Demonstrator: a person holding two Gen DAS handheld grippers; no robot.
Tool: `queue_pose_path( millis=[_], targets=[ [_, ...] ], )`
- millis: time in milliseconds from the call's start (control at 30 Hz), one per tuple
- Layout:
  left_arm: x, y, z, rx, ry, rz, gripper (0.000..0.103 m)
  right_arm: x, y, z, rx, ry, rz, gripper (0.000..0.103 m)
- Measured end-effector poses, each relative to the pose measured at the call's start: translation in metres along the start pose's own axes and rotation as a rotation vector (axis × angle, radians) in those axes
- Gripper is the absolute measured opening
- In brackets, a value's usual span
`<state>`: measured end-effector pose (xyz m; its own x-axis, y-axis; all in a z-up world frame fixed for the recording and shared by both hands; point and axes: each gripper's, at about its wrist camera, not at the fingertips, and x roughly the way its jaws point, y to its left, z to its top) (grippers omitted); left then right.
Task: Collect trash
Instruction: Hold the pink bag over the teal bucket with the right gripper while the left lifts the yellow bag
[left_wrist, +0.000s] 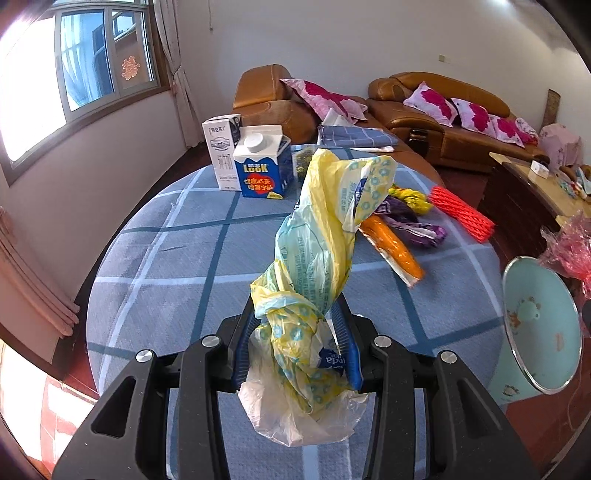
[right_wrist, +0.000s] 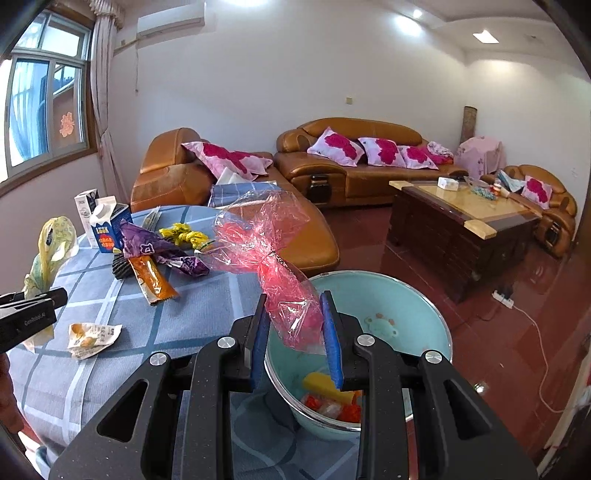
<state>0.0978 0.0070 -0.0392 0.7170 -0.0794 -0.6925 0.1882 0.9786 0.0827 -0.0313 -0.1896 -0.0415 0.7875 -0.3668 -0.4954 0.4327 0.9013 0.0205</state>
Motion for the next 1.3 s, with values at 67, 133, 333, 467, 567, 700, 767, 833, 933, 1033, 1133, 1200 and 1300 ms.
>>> queue_pose_path(
  millis=[67, 133, 333, 467, 567, 700, 767, 833, 933, 1033, 1133, 1200, 1300],
  targets=[
    [-0.004, -0.005, -0.002, 0.007, -0.004, -0.003, 0.040, -0.004, -0.003, -0.001, 0.003, -0.006, 0.000, 0.028],
    [-0.009, -0.010, -0.003, 0.015, -0.012, -0.007, 0.040, -0.007, -0.006, -0.002, 0.006, -0.010, -0.003, 0.028],
    [-0.021, -0.024, -0.006, 0.033, -0.024, -0.021, 0.040, -0.016, -0.019, -0.005, 0.024, -0.021, -0.014, 0.028],
    [-0.029, -0.034, -0.009, 0.046, -0.034, -0.032, 0.040, -0.022, -0.025, -0.005, 0.035, -0.031, -0.020, 0.028],
    [-0.031, -0.041, -0.011, 0.054, -0.032, -0.041, 0.040, -0.025, -0.028, -0.005, 0.035, -0.038, -0.028, 0.028],
    [-0.035, -0.051, -0.012, 0.071, -0.030, -0.054, 0.040, -0.026, -0.034, -0.007, 0.047, -0.040, -0.053, 0.028],
    [-0.036, -0.057, -0.013, 0.083, -0.033, -0.056, 0.040, -0.025, -0.041, -0.008, 0.065, -0.032, -0.062, 0.028],
    [-0.038, -0.062, -0.014, 0.092, -0.035, -0.059, 0.040, -0.025, -0.047, -0.008, 0.077, -0.032, -0.069, 0.028],
    [-0.039, -0.072, -0.013, 0.104, -0.038, -0.066, 0.040, -0.024, -0.055, -0.006, 0.093, -0.036, -0.076, 0.028],
    [-0.039, -0.081, -0.010, 0.123, -0.042, -0.079, 0.040, -0.023, -0.058, -0.005, 0.103, -0.038, -0.089, 0.028],
    [-0.038, -0.092, -0.008, 0.140, -0.048, -0.089, 0.040, -0.020, -0.062, -0.005, 0.113, -0.033, -0.101, 0.028],
    [-0.037, -0.098, -0.007, 0.151, -0.048, -0.097, 0.040, -0.017, -0.065, -0.005, 0.120, -0.029, -0.109, 0.028],
    [-0.036, -0.109, -0.006, 0.169, -0.049, -0.109, 0.040, -0.013, -0.069, -0.005, 0.124, -0.023, -0.119, 0.028]
  ],
)
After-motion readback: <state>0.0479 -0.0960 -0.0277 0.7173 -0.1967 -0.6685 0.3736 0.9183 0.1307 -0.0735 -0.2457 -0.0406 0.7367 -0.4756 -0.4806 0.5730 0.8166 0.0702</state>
